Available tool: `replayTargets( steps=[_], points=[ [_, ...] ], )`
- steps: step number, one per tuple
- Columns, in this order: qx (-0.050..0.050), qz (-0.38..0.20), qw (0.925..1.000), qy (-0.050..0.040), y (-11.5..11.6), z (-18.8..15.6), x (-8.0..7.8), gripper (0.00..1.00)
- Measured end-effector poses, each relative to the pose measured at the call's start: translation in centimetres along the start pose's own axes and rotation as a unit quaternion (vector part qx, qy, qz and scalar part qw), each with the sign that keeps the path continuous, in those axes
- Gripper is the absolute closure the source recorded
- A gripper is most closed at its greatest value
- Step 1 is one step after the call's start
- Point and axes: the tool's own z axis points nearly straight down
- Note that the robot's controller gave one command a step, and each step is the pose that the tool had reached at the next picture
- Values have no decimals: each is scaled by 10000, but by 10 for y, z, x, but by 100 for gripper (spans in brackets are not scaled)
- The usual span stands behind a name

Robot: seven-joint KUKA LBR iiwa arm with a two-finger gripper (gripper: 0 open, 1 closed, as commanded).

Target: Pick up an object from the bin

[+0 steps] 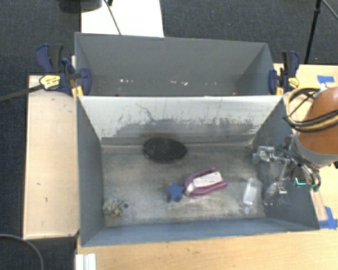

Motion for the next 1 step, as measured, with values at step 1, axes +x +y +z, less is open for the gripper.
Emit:
replayTargets(
  steps=[1],
  points=[
    [-15,-4,10000,-23,92,58,-17,0]
  ],
)
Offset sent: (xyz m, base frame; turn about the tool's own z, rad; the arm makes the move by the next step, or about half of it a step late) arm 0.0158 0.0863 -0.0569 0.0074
